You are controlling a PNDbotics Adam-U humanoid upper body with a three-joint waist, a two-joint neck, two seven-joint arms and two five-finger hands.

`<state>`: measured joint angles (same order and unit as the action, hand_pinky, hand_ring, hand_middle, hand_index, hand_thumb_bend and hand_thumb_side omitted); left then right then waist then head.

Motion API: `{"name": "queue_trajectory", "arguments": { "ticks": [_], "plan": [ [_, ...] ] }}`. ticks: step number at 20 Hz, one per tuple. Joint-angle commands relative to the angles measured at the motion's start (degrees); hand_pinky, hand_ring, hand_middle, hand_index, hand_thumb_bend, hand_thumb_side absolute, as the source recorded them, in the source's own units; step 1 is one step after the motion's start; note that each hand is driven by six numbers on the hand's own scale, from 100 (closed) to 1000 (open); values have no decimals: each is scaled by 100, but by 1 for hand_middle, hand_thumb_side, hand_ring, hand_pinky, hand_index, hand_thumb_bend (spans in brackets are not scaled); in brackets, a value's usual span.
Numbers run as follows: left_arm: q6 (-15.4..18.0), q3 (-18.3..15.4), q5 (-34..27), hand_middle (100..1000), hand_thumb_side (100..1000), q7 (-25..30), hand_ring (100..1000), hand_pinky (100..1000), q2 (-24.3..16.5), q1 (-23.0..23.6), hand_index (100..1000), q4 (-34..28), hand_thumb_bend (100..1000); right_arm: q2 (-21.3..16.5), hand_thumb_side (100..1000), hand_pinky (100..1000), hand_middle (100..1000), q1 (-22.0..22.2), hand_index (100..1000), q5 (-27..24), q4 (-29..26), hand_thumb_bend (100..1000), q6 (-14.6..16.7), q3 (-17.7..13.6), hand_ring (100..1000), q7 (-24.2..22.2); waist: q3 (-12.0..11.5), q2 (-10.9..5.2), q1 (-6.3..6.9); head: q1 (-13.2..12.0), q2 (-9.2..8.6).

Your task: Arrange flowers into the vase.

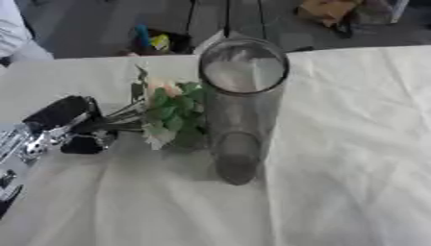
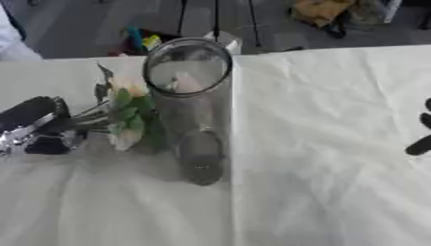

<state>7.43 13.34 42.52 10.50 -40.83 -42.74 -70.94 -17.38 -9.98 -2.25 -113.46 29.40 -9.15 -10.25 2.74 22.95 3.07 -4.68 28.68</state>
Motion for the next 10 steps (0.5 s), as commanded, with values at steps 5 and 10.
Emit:
{"name": "queue_trajectory", "arguments": {
  "ticks": [5,10],
  "plan": [
    [-299,-166,-58,100,378,-47,100,100,-355,-23,100,-284,100,-105,1000,975,536,26,917,-96,-114,100,0,-41,1000,28,-39,-249,-79,4,14],
    [-516,-266,-177,100,374,-156,100,100,-428,-9,100,-389,100,-110,1000,973,537,48,916,-120,-114,100,15,-53,1000,41,-63,-282,-108,7,26]
  ]
}}
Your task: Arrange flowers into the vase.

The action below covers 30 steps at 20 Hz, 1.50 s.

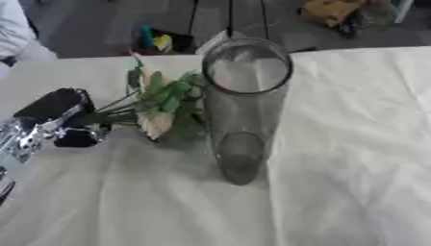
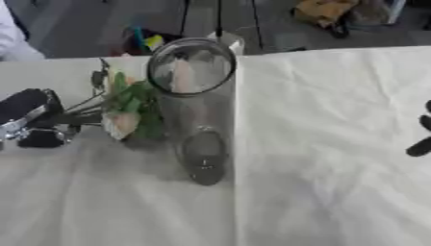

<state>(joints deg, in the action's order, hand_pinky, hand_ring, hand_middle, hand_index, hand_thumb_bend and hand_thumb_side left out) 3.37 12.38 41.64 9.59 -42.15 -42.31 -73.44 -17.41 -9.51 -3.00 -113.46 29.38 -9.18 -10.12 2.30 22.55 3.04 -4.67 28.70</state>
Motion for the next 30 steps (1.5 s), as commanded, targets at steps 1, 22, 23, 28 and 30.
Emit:
{"name": "queue_trajectory", "arguments": {
  "ticks": [1,22,23,28,30],
  "plan": [
    [-162,-190,-122,100,372,-99,100,100,-313,-48,100,-166,100,-107,1000,973,537,3,916,-48,-114,100,17,-53,1000,31,-23,-247,-107,6,26],
    [-1216,-918,-2639,100,466,-1333,100,100,-548,-197,100,-1398,100,-165,1000,964,542,60,915,-148,-114,100,26,-109,1000,136,-126,-417,-130,104,110],
    [-1243,-938,-2844,100,470,-1437,100,100,-531,-235,100,-1457,100,-172,1000,963,543,60,915,-157,-114,100,27,-107,1000,139,-126,-427,-126,110,118],
    [-1411,-941,-4093,100,511,-1982,100,100,-424,-458,100,-1765,100,-211,1000,962,545,50,915,-215,-114,100,8,-91,999,137,-124,-484,-96,132,154],
    [-1478,-922,-4616,100,529,-2093,100,100,-385,-547,100,-1849,100,-223,1000,962,546,48,915,-240,-114,100,-5,-89,999,135,-122,-506,-83,127,165]
  ]
}}
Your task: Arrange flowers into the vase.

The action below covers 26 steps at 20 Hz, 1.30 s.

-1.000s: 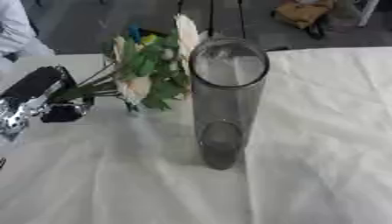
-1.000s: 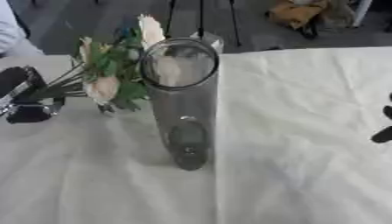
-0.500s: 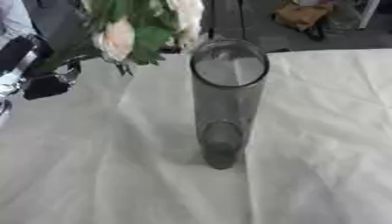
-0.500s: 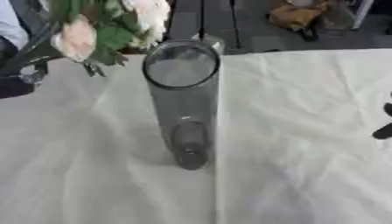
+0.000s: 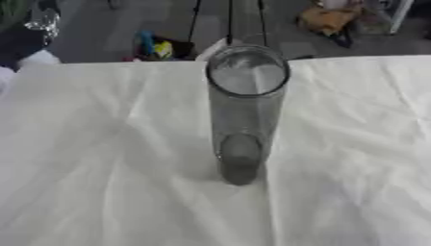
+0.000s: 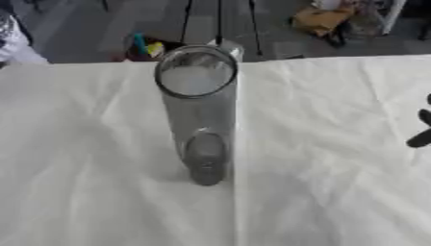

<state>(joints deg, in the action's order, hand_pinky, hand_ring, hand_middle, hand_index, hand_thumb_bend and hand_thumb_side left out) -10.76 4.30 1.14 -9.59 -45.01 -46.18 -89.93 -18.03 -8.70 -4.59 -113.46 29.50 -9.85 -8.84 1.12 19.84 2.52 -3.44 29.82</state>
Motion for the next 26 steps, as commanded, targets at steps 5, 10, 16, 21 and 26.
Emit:
{"name": "queue_trajectory", "arguments": {
  "ticks": [5,10,16,21,26],
  "plan": [
    [-103,-96,-1585,100,565,-395,100,100,-30,-327,100,-365,100,-182,1000,963,546,-39,915,-129,-114,100,-57,-17,999,-10,3,-278,8,4,79],
    [-134,-56,-2489,100,597,-608,100,100,39,-496,100,-455,100,-206,1000,963,547,-36,915,-167,-114,100,-93,-15,999,-22,12,-325,45,15,109],
    [-175,-43,-3218,100,623,-999,100,100,98,-645,100,-543,100,-227,1000,962,549,-26,915,-207,-114,100,-122,-15,998,-23,16,-383,65,32,152],
    [-135,-30,-3844,100,643,-1377,100,100,153,-752,100,-612,100,-264,1000,958,552,-34,914,-264,-114,100,-124,1,995,-20,32,-442,71,45,186],
    [-16,-13,-4404,100,649,-1656,100,100,218,-920,100,-636,100,-321,1000,955,555,-50,913,-363,-114,100,-133,29,992,-28,74,-519,100,53,216]
  ]
}}
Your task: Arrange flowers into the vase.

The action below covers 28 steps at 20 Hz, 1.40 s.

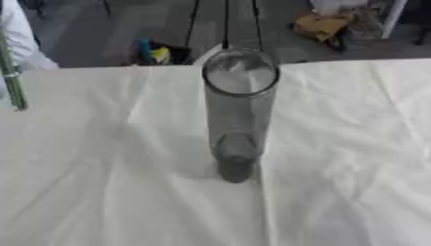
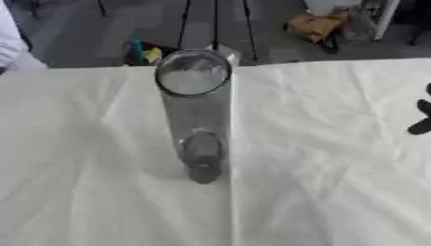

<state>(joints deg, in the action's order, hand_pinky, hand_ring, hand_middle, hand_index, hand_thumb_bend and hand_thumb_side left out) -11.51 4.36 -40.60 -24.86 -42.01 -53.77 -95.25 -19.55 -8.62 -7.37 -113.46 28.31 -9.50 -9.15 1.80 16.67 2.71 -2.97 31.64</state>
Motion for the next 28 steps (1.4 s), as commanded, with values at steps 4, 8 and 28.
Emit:
{"name": "queue_trajectory", "arguments": {
  "ticks": [4,8,28],
  "plan": [
    [201,-18,-498,100,649,-301,100,100,-22,-271,100,-167,100,-189,1000,954,556,-58,913,-133,-114,100,-33,3,991,-16,31,-242,98,10,56],
    [377,-23,-740,100,650,-437,100,100,30,-328,100,-257,100,-197,1000,954,556,-63,913,-166,-114,100,-35,7,991,-20,48,-252,96,13,43],
    [955,155,-598,100,626,-538,100,100,556,-814,100,-478,100,-229,1000,952,557,-194,912,-260,-114,100,-30,106,989,-94,227,-207,120,-11,-118]
  ]
}}
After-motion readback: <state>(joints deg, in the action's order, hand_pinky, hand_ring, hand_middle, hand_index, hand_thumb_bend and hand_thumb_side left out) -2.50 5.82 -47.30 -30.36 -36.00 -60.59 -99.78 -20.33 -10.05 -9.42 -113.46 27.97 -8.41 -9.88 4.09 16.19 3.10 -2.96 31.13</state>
